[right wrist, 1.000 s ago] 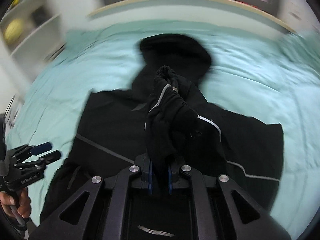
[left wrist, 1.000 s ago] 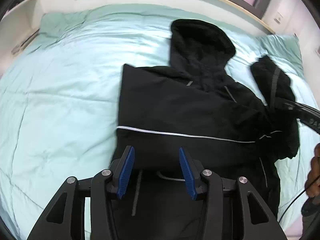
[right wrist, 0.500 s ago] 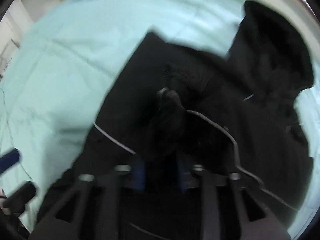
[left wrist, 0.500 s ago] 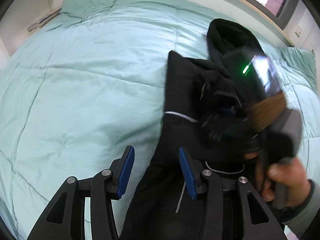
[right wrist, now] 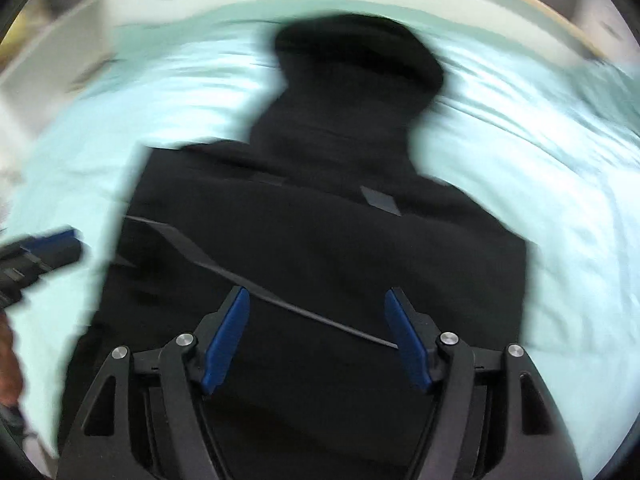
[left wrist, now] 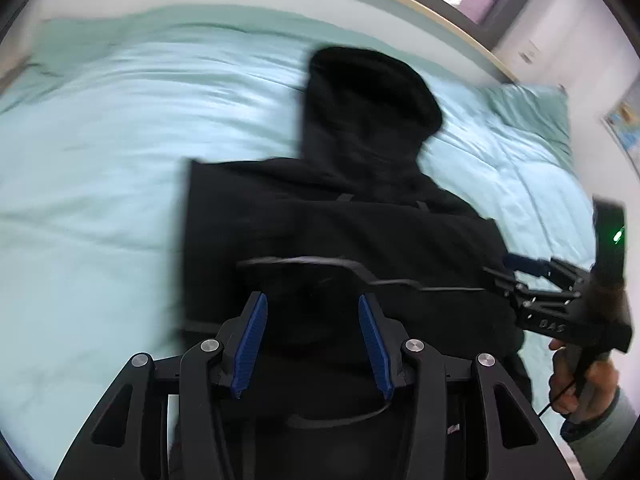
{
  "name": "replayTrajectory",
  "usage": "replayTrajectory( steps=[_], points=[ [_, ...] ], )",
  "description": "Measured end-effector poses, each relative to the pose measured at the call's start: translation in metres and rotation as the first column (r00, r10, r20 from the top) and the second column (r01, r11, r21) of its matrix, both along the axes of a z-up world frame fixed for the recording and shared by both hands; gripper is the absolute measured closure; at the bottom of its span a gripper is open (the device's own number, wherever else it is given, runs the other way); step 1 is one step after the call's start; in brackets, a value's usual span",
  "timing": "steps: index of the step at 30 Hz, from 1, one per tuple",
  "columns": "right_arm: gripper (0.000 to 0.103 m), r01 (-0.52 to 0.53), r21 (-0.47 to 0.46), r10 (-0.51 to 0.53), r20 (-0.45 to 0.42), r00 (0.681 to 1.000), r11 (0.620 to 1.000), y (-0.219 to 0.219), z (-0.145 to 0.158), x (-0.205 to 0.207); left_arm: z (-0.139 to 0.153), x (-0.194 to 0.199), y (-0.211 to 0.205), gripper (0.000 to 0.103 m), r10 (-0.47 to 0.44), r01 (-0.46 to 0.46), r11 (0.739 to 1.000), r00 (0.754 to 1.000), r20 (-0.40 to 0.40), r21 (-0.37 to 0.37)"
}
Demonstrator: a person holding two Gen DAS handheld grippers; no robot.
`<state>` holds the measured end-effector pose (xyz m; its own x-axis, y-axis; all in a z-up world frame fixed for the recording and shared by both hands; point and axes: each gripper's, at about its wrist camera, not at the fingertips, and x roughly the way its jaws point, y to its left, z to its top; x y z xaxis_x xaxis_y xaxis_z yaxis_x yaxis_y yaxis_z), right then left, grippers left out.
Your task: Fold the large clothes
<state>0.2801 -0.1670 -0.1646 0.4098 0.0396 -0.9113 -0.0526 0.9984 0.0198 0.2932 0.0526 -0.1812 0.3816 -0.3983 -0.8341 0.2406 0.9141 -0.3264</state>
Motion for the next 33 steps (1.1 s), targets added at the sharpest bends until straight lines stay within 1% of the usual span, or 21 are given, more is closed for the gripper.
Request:
replayTrajectory(
  steps=[3, 5, 6, 7, 8, 10, 12, 14, 16, 17, 18, 19, 21, 23, 24, 25, 27, 29, 31, 32, 33],
  points=[
    [0.031, 0.100, -0.070, -0.103, -0.053, 0.993, 0.993, -0.048, -0.025, -0.011, -0.034, 0.021, -0.024, 0.054, -0.012, 0.014, 1.000, 0.998, -0.059, 0.021],
    [0.031, 0.132, -0.086, -0.141, -0.096, 0.985, 0.987, -0.066, -0.047, -0.013, -0.070, 0.034, -0.022, 0.054, 0.036, -0.023, 0.995, 0.989, -0.143, 0.092],
    [0.032, 0.139, -0.090, -0.150, -0.125, 0.981, 0.986, -0.075, -0.062, -0.014, -0.086, 0.038, -0.014, 0.067, 0.060, -0.043, 0.994, 0.984, -0.167, 0.102],
    [0.032, 0.144, -0.084, -0.155, -0.153, 0.976, 0.986, -0.084, -0.076, -0.015, -0.096, 0.040, -0.005, 0.075, 0.074, -0.058, 0.994, 0.980, -0.186, 0.093],
    [0.032, 0.157, -0.060, -0.165, -0.170, 0.972, 0.986, -0.092, -0.085, -0.017, -0.098, 0.040, -0.001, 0.085, 0.082, -0.068, 0.994, 0.978, -0.193, 0.080],
    [0.032, 0.179, -0.029, -0.181, -0.183, 0.966, 0.983, -0.101, -0.091, -0.017, -0.094, 0.041, 0.011, 0.087, 0.096, -0.093, 0.995, 0.970, -0.224, 0.023],
    [0.033, 0.178, -0.041, -0.182, -0.194, 0.964, 0.983, -0.103, -0.083, -0.015, -0.077, 0.038, 0.010, 0.087, 0.091, -0.087, 0.996, 0.973, -0.211, 0.029],
    [0.034, 0.161, -0.052, -0.167, -0.153, 0.974, 0.986, -0.098, -0.062, -0.014, -0.053, 0.033, -0.002, 0.084, 0.040, -0.035, 0.999, 0.987, -0.153, 0.037],
    [0.034, 0.117, 0.005, -0.116, -0.067, 0.991, 0.993, -0.089, -0.033, -0.014, -0.030, 0.027, -0.018, 0.072, -0.010, 0.011, 1.000, 0.995, -0.101, 0.011],
    [0.034, 0.100, 0.033, -0.098, -0.040, 0.994, 0.994, -0.084, -0.025, -0.012, -0.022, 0.027, -0.027, 0.053, -0.024, 0.024, 1.000, 0.997, -0.070, 0.000],
    [0.034, 0.074, 0.065, -0.073, -0.016, 0.997, 0.995, -0.077, -0.019, -0.008, -0.019, 0.028, -0.033, 0.043, -0.030, 0.030, 1.000, 0.998, -0.052, 0.001],
    [0.034, 0.050, 0.072, -0.050, -0.008, 0.999, 0.996, -0.071, -0.019, -0.003, -0.020, 0.031, -0.043, 0.043, -0.038, 0.039, 0.999, 0.999, -0.029, 0.026],
    [0.034, 0.036, 0.005, -0.036, -0.028, 0.999, 0.999, -0.058, -0.034, 0.011, -0.036, 0.041, -0.050, 0.043, -0.026, 0.030, 0.996, 0.998, -0.050, 0.085],
    [0.036, 0.040, -0.019, -0.041, -0.073, 0.996, 0.999, -0.049, -0.056, 0.019, -0.071, 0.054, -0.045, 0.043, 0.032, -0.011, 0.989, 0.990, -0.137, 0.151],
    [0.036, 0.051, -0.006, -0.052, -0.118, 0.992, 0.999, -0.055, -0.072, 0.021, -0.084, 0.057, -0.036, 0.043, 0.040, -0.015, 0.989, 0.984, -0.172, 0.147],
    [0.036, 0.061, 0.013, -0.059, -0.156, 0.986, 0.998, -0.059, -0.086, 0.022, -0.087, 0.057, -0.034, 0.043, 0.038, -0.016, 0.991, 0.985, -0.169, 0.132],
    [0.036, 0.043, 0.014, -0.040, -0.171, 0.985, 0.999, -0.057, -0.088, 0.023, -0.077, 0.053, -0.037, 0.043, 0.014, 0.007, 0.991, 0.988, -0.154, 0.137],
    [0.037, 0.019, 0.028, -0.014, -0.176, 0.984, 0.999, -0.059, -0.074, 0.024, -0.056, 0.051, -0.043, 0.044, -0.033, 0.046, 0.993, 0.991, -0.126, 0.108],
    [0.037, 0.015, 0.109, -0.001, -0.131, 0.991, 0.994, -0.068, -0.049, 0.031, -0.021, 0.055, -0.045, 0.044, -0.070, 0.072, 0.996, 0.996, -0.046, 0.044],
    [0.037, 0.018, 0.128, -0.005, -0.106, 0.994, 0.992, -0.072, -0.039, 0.037, -0.002, 0.065, -0.048, 0.044, -0.075, 0.075, 0.997, 0.997, 0.012, 0.027],
    [0.037, 0.027, 0.143, -0.018, -0.064, 0.998, 0.989, -0.077, -0.025, 0.046, 0.008, 0.072, -0.050, 0.044, -0.074, 0.073, 0.997, 0.996, 0.043, 0.023]
  ],
)
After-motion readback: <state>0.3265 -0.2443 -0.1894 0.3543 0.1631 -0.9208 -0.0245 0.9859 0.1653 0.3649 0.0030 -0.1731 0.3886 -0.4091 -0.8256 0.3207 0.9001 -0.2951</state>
